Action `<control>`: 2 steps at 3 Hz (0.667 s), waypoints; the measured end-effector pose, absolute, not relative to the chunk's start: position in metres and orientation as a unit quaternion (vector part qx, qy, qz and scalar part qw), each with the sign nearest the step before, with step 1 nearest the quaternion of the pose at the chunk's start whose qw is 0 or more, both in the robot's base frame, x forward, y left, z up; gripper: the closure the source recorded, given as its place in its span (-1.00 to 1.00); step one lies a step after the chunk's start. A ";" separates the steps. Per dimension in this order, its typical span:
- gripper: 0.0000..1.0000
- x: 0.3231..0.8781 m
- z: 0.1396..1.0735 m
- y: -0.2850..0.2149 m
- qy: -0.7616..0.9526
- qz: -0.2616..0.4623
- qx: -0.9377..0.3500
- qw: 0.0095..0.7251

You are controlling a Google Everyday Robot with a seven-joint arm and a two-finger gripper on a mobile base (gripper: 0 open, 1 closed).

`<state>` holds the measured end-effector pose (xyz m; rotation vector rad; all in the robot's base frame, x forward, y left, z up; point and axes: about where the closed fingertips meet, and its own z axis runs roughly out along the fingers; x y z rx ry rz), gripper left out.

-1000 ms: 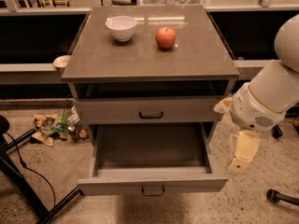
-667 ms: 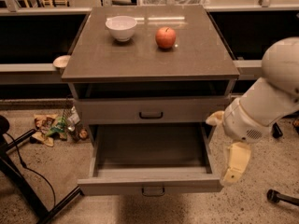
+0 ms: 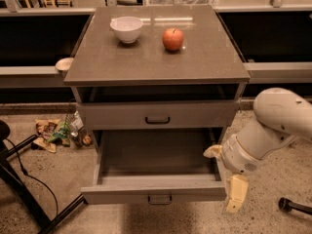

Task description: Close middle drawer

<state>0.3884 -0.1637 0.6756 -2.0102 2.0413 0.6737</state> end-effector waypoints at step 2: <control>-1.00 0.366 0.590 -0.159 0.701 0.274 -0.651 0.096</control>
Offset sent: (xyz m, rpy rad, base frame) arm -0.0343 0.0064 -0.1296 0.0795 0.1121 -0.0957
